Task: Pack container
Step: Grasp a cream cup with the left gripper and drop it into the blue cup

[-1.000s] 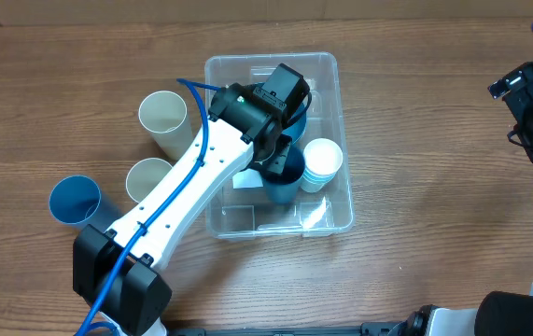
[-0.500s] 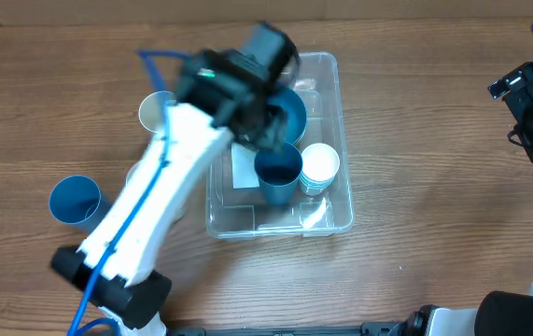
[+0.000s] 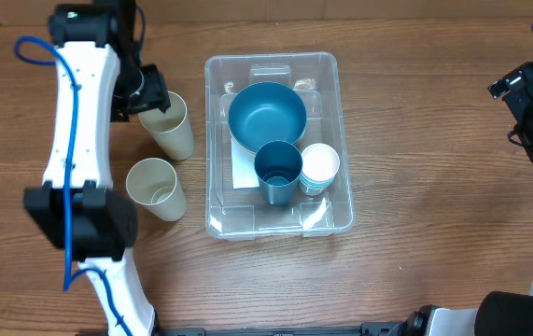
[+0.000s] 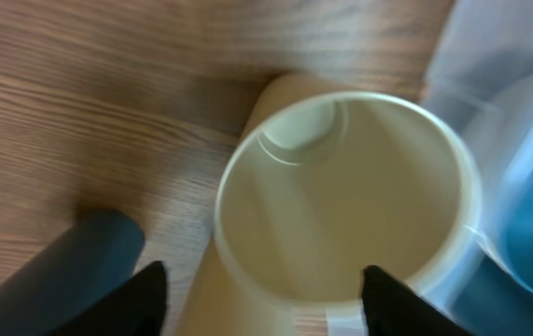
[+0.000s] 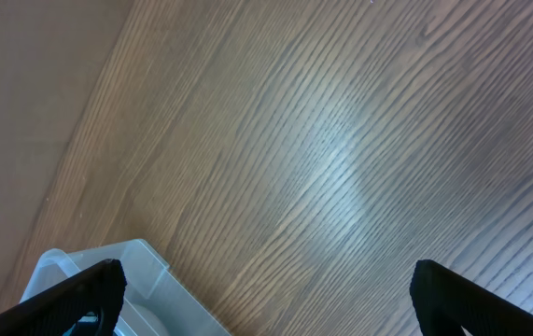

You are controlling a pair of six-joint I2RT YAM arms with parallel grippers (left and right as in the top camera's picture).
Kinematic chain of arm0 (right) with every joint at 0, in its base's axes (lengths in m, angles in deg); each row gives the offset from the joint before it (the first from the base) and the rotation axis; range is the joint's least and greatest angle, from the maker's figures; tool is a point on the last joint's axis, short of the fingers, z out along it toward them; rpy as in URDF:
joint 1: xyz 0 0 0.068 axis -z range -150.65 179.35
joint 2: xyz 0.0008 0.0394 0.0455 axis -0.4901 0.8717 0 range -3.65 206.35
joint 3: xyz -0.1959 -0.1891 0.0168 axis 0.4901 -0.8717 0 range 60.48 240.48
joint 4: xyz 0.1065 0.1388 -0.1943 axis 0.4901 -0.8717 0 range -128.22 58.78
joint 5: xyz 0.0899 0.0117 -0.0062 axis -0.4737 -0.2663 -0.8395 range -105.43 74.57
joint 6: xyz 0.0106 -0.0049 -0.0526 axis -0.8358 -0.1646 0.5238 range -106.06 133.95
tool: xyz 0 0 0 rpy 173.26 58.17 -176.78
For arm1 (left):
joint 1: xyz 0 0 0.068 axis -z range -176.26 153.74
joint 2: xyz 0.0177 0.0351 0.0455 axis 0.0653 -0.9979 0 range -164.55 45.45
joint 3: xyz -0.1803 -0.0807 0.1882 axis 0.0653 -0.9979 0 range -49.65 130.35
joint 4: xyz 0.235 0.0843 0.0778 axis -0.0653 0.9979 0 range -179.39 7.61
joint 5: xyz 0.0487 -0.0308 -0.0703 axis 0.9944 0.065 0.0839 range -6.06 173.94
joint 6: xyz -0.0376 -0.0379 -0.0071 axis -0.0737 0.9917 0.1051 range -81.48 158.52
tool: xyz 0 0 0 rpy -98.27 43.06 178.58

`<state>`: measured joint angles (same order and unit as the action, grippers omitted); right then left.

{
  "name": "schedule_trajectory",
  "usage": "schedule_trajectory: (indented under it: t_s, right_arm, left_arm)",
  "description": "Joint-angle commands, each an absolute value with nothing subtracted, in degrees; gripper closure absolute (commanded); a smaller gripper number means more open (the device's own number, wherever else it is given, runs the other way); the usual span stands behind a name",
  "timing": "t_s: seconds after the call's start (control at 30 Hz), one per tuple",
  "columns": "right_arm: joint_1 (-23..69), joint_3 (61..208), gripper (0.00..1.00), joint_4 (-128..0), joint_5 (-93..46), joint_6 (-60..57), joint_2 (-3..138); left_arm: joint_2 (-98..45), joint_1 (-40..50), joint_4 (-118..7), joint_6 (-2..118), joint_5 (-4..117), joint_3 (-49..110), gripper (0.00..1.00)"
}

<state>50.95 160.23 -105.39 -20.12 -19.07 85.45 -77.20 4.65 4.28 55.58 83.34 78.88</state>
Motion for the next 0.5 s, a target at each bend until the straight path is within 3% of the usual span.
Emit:
schedule_trajectory:
  t_s: [0.0,0.07,0.13,0.17,0.2,0.37,0.47]
  right_arm:
    - [50.6,161.0,0.00,-105.1,-20.3,-19.3,85.2]
    - [50.6,161.0,0.00,-105.1,-20.3,-19.3,85.3]
    - [50.6,161.0,0.00,-105.1,-20.3,-19.3,85.2]
    - [50.6,161.0,0.00,-105.1,-20.3,-19.3,85.3]
    - [50.6,161.0,0.00,-105.1,-20.3,-19.3,85.3]
    - [50.6,161.0,0.00,-105.1,-20.3,-19.3,85.2]
    - [50.6,161.0,0.00,-105.1,-20.3,-19.3,85.3]
  left_arm:
    - [-81.2,4.4,4.9,55.5,82.3,78.6,0.40]
    - [-81.9,4.4,3.8,55.7,82.6,78.6,0.40]
    - [-81.9,4.4,2.3,55.7,83.1,78.2,0.64]
    - [-81.9,4.4,1.5,55.7,83.0,77.8,0.85]
    - [-81.9,4.4,1.2,55.7,83.1,77.9,0.96]
    - [-76.7,3.8,7.4,54.6,88.0,88.1,0.96]
    - [-64.6,7.3,7.4,52.0,84.5,92.6,0.96]
